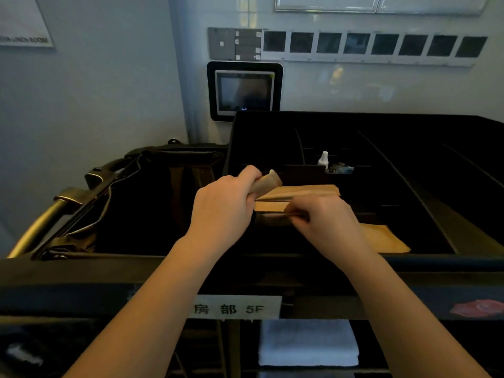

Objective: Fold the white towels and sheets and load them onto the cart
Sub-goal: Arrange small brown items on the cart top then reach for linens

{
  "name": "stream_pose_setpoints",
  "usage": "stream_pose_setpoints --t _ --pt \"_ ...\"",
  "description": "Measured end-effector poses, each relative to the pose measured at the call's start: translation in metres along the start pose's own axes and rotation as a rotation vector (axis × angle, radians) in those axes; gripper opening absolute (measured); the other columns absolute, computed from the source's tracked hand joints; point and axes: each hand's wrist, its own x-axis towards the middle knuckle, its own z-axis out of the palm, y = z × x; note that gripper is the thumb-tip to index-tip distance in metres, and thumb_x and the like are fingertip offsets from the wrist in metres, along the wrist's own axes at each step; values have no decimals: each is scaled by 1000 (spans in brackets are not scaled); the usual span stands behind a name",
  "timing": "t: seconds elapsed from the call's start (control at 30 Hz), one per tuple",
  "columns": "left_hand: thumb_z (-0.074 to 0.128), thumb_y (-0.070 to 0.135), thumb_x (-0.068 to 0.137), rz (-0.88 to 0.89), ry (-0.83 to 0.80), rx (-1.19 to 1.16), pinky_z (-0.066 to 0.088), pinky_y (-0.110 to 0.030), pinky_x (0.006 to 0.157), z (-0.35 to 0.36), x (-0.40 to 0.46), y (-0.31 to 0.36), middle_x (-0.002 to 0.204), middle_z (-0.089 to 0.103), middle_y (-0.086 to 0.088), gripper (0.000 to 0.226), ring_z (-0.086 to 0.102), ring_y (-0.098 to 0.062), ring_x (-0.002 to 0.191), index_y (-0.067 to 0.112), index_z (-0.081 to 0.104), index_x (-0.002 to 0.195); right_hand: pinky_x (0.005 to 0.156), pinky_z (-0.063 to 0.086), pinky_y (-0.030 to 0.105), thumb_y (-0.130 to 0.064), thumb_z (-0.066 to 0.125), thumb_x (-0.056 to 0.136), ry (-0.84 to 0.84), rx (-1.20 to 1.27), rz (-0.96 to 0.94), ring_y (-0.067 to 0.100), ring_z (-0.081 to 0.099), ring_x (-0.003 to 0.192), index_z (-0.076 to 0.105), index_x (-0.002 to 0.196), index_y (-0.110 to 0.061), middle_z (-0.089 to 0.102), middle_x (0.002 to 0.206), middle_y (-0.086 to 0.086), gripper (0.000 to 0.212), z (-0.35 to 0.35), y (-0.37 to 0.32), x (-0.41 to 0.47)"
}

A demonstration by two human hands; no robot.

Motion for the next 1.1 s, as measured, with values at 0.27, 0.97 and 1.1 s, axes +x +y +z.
stream_pose_setpoints --t 0.27,0.97,1.1 --pt "63 21 87 55 8 -144 42 -17 71 9 1 -16 102 60 15 33 57 -5 90 35 56 116 81 52 30 -23 62 90 -270 -91 157 13 59 91 69 101 -29 64 102 -6 14 -1 -23 18" --pt "71 16 81 200 -35 -134 55 -38 72 3 -2 14 94 65 8 26 61 -14 90 24 65 104 78 55 33 -13 64 88 214 110 -56 7 56 86 69 97 -18 62 93 -7 11 -33 -12 -3" --pt "67 19 81 168 -35 -140 52 -28 70 5 -8 5 93 59 11 18 58 -9 85 26 61 97 80 52 28 -12 63 90 182 128 -23 7 55 89 68 98 -16 57 95 -9 11 -25 -5 -9"
